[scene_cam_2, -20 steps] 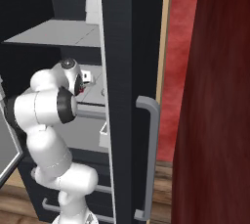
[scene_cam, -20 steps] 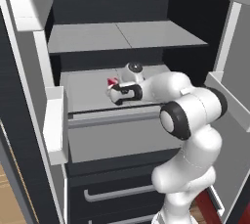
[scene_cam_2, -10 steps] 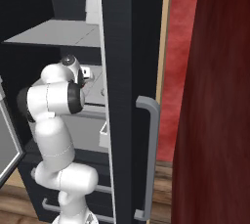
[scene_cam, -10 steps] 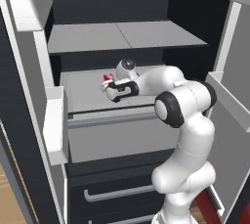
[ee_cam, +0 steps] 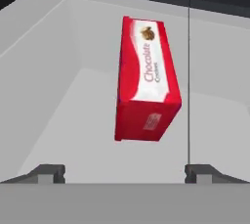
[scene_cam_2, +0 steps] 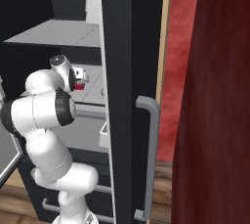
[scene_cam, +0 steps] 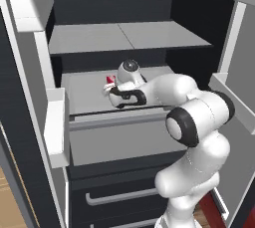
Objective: Move the boxed food and garlic from the top shelf to the second highest shelf to make space. Then, place the pitcher from the counter on the cleared top shelf.
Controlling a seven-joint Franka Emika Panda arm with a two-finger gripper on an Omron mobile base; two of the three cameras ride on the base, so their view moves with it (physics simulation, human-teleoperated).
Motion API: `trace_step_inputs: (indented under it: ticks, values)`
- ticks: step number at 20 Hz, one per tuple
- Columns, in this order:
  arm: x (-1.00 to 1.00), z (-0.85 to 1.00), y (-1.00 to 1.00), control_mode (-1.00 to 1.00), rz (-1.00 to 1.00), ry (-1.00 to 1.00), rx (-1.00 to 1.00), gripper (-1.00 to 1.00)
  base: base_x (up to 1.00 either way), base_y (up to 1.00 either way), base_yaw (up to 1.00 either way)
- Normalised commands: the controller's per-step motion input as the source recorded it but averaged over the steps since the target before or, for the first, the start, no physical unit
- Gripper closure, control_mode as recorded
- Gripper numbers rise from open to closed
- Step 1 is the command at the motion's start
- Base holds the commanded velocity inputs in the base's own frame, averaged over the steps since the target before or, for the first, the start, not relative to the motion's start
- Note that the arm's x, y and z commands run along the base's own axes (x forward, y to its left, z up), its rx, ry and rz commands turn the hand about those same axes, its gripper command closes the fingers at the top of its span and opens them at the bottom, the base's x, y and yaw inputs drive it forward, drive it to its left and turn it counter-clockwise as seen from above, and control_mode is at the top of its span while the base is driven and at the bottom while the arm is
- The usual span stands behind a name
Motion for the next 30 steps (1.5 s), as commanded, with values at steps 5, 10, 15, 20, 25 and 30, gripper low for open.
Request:
trace_step_inputs:
  ticks: [5,10,15,20,25,30]
  values:
    - [-1.0,0.07,0.0,-1.0,-0.05,-0.05,0.0,-1.0,0.0,0.0,0.0]
    - [-1.0,0.44,-0.07,-1.0,-0.06,-0.01,0.01,-1.0,0.0,0.0,0.0]
    - [-0.98,0.73,-0.36,-1.0,-0.05,0.0,0.05,-1.0,0.0,0.0,0.0]
    - [-0.86,0.71,-0.62,-1.0,0.0,0.0,0.06,-1.0,0.0,0.0,0.0]
    - [-0.76,0.29,-0.63,-1.0,0.0,0.0,0.0,-1.0,0.0,0.0,0.0]
    - [-0.39,0.06,-0.1,-1.0,-0.03,0.0,-0.06,-1.0,0.0,0.0,0.0]
